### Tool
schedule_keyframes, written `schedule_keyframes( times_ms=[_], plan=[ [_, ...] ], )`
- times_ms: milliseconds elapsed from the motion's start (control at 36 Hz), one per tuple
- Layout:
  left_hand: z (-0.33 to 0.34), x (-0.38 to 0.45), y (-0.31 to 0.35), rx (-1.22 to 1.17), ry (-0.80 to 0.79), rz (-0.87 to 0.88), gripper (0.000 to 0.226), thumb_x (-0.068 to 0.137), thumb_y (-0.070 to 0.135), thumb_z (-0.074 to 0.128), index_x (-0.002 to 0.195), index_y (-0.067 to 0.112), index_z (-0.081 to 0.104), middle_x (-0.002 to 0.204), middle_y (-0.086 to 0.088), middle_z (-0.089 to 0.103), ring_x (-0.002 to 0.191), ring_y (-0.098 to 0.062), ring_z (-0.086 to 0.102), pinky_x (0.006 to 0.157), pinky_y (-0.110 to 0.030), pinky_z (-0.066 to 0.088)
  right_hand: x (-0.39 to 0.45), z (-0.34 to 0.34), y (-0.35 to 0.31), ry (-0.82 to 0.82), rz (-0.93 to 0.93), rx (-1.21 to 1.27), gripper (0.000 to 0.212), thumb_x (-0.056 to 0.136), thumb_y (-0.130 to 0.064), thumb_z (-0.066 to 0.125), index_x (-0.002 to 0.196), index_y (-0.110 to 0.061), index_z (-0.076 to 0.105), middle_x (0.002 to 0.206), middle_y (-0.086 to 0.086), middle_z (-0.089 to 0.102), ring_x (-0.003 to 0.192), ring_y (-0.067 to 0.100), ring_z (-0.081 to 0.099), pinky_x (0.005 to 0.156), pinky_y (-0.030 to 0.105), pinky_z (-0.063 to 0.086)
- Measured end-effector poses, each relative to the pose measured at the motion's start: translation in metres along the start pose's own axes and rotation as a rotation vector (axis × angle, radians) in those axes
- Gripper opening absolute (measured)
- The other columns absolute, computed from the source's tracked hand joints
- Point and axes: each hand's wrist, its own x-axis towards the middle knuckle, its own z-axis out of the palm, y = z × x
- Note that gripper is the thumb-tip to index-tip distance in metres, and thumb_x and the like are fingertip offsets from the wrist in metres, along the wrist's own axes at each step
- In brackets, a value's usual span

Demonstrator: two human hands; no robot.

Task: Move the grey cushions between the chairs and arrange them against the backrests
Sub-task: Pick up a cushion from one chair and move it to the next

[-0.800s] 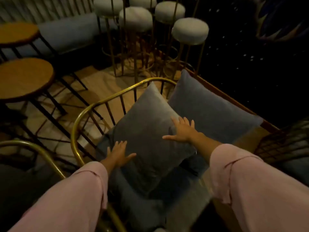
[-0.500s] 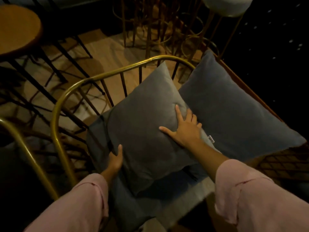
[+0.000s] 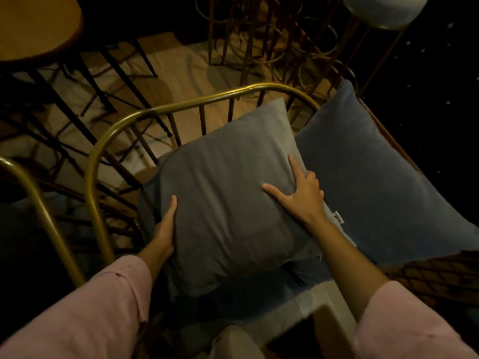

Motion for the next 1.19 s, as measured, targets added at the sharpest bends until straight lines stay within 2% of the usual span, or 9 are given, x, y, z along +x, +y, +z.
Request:
schedule_keyframes(
  times_ms=[111, 222, 361, 583, 778, 889, 972, 1056, 1194],
  plan=[
    [-0.006, -0.049, 0.044, 0.028, -0.001, 0.114, 0.105, 0.040, 0.073, 0.083, 0.125, 0.016, 0.061, 0.117, -0.007, 0.070, 0.104, -0.029, 0.067, 0.093, -0.045, 0.053, -0.017, -0.019, -0.010, -0.011, 0.012, 0.199, 0.094, 0.068, -0.086, 0.054, 0.147, -0.060, 0.012, 0.149, 0.009, 0.034, 0.136, 0.035, 0.038, 0.113, 0.057, 0.032],
    [-0.018, -0.096, 0.085, 0.076, -0.004, 0.233, 0.056, 0.063, 0.061, 0.080, 0.099, 0.019, 0.067, 0.102, -0.004, 0.071, 0.094, -0.024, 0.067, 0.086, -0.039, 0.052, -0.045, -0.039, -0.032, 0.086, -0.009, 0.323, 0.087, 0.071, -0.085, 0.052, 0.146, -0.060, 0.017, 0.149, 0.007, 0.036, 0.134, 0.033, 0.041, 0.111, 0.058, 0.035],
    [-0.045, -0.148, 0.118, 0.149, -0.052, 0.325, 0.061, 0.065, 0.060, 0.079, 0.105, 0.015, 0.066, 0.097, -0.001, 0.072, 0.088, -0.020, 0.067, 0.073, -0.028, 0.051, -0.077, -0.071, -0.091, 0.173, -0.104, 0.318, 0.094, 0.069, -0.086, 0.052, 0.150, -0.051, 0.021, 0.149, 0.008, 0.038, 0.136, 0.033, 0.039, 0.113, 0.056, 0.033],
    [-0.129, -0.235, 0.169, 0.111, -0.015, 0.501, 0.065, 0.065, 0.062, 0.078, 0.102, 0.010, 0.070, 0.096, -0.007, 0.075, 0.088, -0.025, 0.071, 0.080, -0.033, 0.056, -0.131, -0.097, -0.189, 0.198, -0.350, 0.295, 0.089, 0.069, -0.080, 0.061, 0.147, -0.049, 0.030, 0.156, 0.005, 0.033, 0.140, 0.032, 0.037, 0.113, 0.053, 0.036],
    [-0.245, -0.321, 0.231, 0.055, 0.118, 0.736, 0.047, 0.080, 0.053, 0.070, 0.100, 0.011, 0.071, 0.095, -0.006, 0.075, 0.085, -0.021, 0.072, 0.065, -0.027, 0.057, -0.190, -0.050, -0.298, 0.219, -0.503, 0.409, 0.094, 0.065, -0.083, 0.059, 0.147, -0.046, 0.033, 0.151, 0.010, 0.036, 0.137, 0.031, 0.040, 0.112, 0.047, 0.037],
    [-0.335, -0.369, 0.254, 0.043, 0.216, 0.877, 0.038, 0.080, 0.050, 0.072, 0.094, 0.014, 0.070, 0.100, -0.007, 0.074, 0.090, -0.022, 0.071, 0.091, -0.038, 0.056, -0.226, -0.004, -0.363, 0.160, -0.606, 0.530, 0.097, 0.065, -0.082, 0.063, 0.148, -0.040, 0.037, 0.153, 0.003, 0.038, 0.139, 0.024, 0.040, 0.114, 0.040, 0.036],
    [-0.386, -0.398, 0.257, 0.072, 0.306, 0.961, 0.029, 0.085, 0.047, 0.068, 0.088, 0.017, 0.067, 0.090, 0.001, 0.070, 0.081, -0.015, 0.066, 0.074, -0.028, 0.056, -0.249, 0.028, -0.401, 0.097, -0.670, 0.563, 0.097, 0.064, -0.085, 0.063, 0.147, -0.043, 0.035, 0.155, 0.000, 0.037, 0.140, 0.022, 0.039, 0.113, 0.049, 0.038],
    [-0.446, -0.418, 0.250, 0.069, 0.408, 1.033, 0.035, 0.089, 0.038, 0.066, 0.112, 0.011, 0.066, 0.099, 0.001, 0.067, 0.090, -0.016, 0.066, 0.058, -0.010, 0.049, -0.283, 0.067, -0.444, 0.048, -0.737, 0.554, 0.095, 0.068, -0.080, 0.065, 0.149, -0.039, 0.036, 0.153, 0.001, 0.040, 0.139, 0.021, 0.041, 0.114, 0.041, 0.037],
    [-0.532, -0.424, 0.218, 0.007, 0.546, 1.086, 0.047, 0.086, 0.031, 0.071, 0.127, 0.009, 0.061, 0.120, -0.001, 0.065, 0.108, -0.014, 0.062, 0.068, -0.008, 0.052, -0.324, 0.127, -0.497, -0.118, -0.802, 0.571, 0.085, 0.079, -0.055, 0.071, 0.152, -0.029, 0.036, 0.157, -0.001, 0.037, 0.141, 0.017, 0.037, 0.108, 0.028, 0.032]
  ],
)
